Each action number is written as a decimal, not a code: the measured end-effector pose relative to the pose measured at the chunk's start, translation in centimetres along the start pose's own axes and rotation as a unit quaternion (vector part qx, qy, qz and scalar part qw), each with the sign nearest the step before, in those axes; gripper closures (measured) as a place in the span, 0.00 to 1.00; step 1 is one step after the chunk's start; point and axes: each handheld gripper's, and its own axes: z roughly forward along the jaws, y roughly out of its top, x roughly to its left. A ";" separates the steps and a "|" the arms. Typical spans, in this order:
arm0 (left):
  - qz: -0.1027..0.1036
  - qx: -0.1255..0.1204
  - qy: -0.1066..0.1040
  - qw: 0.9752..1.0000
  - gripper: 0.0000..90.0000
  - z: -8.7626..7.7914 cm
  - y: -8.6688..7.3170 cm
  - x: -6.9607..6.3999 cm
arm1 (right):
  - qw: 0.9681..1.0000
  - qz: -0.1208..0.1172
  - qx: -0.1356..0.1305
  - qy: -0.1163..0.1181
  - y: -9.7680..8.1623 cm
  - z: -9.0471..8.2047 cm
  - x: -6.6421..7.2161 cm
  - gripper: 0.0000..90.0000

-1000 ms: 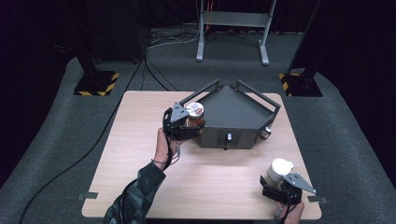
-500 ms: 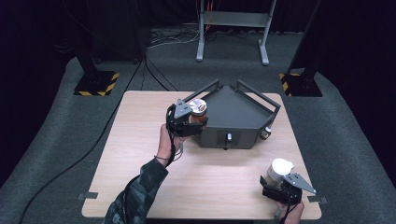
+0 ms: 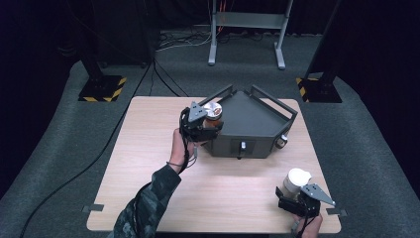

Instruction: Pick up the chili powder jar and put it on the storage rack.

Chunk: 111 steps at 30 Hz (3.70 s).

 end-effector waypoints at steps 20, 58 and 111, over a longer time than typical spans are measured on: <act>-0.003 0.007 0.002 1.000 0.35 1.3 0.3 0.4 | 1.000 0.000 0.000 0.000 0.0 0.0 0.0 0.00; -0.008 0.017 0.003 1.000 0.35 3.5 0.8 0.7 | 1.000 0.002 -0.003 0.001 -0.1 -0.1 0.0 0.00; -0.025 0.037 -0.002 0.999 0.35 5.9 0.0 1.2 | 1.000 0.002 -0.002 0.002 -0.1 -0.1 -0.1 0.00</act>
